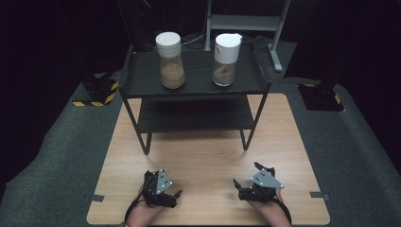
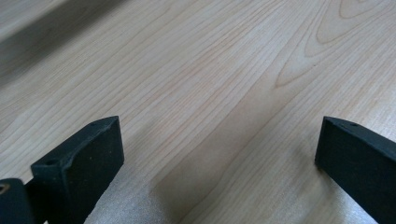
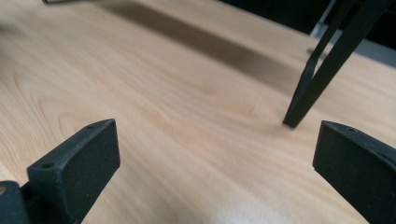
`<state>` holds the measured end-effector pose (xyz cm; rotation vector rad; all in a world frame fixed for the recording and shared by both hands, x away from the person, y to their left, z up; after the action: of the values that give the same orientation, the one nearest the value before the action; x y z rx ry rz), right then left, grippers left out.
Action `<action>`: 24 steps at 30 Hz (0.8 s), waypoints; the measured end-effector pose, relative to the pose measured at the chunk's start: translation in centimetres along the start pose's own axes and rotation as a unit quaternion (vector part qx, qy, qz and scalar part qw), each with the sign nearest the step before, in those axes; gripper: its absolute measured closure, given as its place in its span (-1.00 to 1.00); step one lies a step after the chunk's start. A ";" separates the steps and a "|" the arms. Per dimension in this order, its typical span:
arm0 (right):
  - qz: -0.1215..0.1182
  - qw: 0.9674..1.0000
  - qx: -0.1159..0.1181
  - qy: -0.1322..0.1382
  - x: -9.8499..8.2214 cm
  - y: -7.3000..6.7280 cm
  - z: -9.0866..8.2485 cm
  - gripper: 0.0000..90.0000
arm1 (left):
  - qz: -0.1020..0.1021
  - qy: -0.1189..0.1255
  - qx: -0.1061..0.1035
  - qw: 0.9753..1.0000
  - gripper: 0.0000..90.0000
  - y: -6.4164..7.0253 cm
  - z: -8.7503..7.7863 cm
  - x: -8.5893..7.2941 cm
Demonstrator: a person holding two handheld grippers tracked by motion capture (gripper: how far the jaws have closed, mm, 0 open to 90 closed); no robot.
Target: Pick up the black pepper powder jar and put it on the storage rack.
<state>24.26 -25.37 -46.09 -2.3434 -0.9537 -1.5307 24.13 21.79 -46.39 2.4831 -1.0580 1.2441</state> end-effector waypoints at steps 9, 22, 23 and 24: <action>-0.017 1.000 -0.012 -0.023 -0.5 -0.3 0.0 -1.00 | 0.001 -0.002 -0.001 1.000 -0.97 0.0 0.0 0.0; -0.039 0.999 -0.016 -0.035 -0.7 -0.4 -0.6 -1.00 | 0.008 0.000 0.005 1.000 -0.97 0.4 0.0 0.0; -0.039 0.998 -0.014 -0.038 -0.6 -0.4 -0.5 -1.00 | 0.008 0.000 0.005 1.000 -0.97 0.4 0.0 0.0; -0.041 0.998 -0.013 -0.044 -0.4 -0.3 -0.4 -1.00 | 0.008 0.000 0.005 1.000 -0.97 0.4 0.0 0.0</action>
<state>23.61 -25.49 -46.32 -2.4365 -1.0696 -1.4892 23.86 21.52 -46.43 2.4879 -1.0757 1.2557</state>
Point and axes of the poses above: each handheld gripper's, and its own axes: z roughly forward along the jaws, x roughly out of its top, y roughly to its right, the point moved 3 cm from there along z, roughly forward along the jaws
